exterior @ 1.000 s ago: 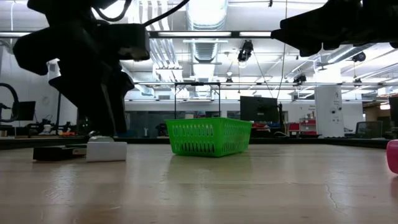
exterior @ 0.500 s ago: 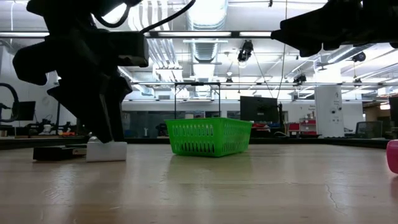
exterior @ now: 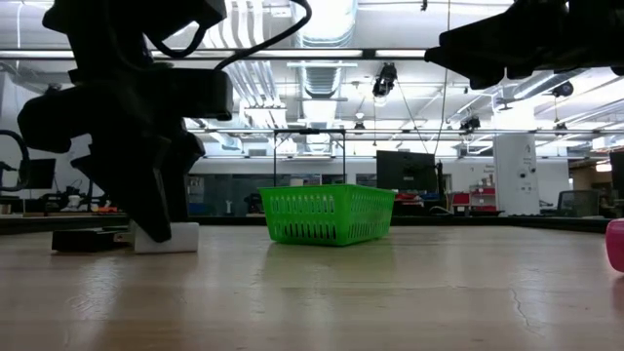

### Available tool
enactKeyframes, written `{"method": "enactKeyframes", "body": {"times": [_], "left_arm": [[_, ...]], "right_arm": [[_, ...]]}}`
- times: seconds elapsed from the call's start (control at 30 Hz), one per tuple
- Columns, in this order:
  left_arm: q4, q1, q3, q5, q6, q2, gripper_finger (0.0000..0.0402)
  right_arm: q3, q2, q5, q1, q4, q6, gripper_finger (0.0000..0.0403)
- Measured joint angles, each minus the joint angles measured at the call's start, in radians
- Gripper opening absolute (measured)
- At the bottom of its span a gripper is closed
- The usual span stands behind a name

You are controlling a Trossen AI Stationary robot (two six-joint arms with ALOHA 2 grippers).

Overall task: Pick & Place Office items
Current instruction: Put the big white charger adapter into the blue bin

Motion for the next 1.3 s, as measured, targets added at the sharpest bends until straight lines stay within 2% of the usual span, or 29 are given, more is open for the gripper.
{"method": "enactKeyframes", "body": {"times": [0.4,0.7,0.8,0.97,1.3], "left_arm": [[0.012,-0.001,0.002,-0.027,-0.021,0.062,0.025],[0.015,-0.001,0.0,-0.027,-0.021,0.055,0.0248],[0.016,-0.001,0.0,-0.026,-0.022,0.056,0.0228],[0.017,-0.001,0.0,-0.022,-0.004,0.057,0.0158],[0.016,-0.001,0.0,-0.021,0.087,0.057,0.0158]], "right_arm": [[0.0,0.0,0.0,0.0,0.0,0.0,0.0228],[0.0,0.0,0.0,0.0,0.0,0.0,0.0228],[0.0,0.0,0.0,0.0,0.0,0.0,0.0228],[0.0,0.0,0.0,0.0,0.0,0.0,0.0228],[0.0,0.0,0.0,0.0,0.0,0.0,0.0228]]}}
